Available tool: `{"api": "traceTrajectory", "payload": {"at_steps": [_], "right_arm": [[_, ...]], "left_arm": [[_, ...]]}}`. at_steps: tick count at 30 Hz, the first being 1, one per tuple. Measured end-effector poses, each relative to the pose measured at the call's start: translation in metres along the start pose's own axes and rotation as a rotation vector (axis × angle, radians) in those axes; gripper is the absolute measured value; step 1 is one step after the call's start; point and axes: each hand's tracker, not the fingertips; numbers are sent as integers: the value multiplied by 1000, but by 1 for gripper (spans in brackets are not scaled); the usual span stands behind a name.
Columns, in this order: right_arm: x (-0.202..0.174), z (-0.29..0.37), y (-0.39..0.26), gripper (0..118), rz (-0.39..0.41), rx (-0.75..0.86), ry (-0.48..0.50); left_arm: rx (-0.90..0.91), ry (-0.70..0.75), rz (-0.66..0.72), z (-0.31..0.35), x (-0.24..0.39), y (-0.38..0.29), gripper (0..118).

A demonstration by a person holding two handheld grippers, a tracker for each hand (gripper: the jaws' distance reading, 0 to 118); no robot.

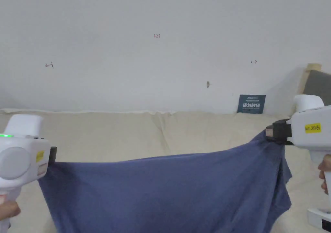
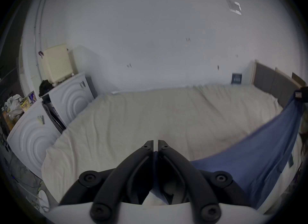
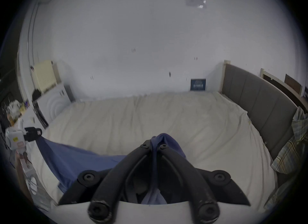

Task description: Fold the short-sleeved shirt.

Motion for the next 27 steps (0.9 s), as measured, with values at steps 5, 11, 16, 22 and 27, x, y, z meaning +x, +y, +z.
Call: {"api": "traceTrajectory", "payload": {"at_steps": [5,11,16,22,27], "right_arm": [[-6,38,52,3,-45,99,54],[-23,54,132,3,-51,173,70],[-33,67,192,3,-32,242,23],[-41,60,249,3,-86,313,68],[-45,27,286,3,-64,313,44]], "left_arm": [[163,19,41,47,-20,62,3],[270,31,81,86,-39,140,3],[296,48,138,94,-57,196,3],[369,68,90,89,-56,248,3],[358,79,106,53,-61,287,3]]}}
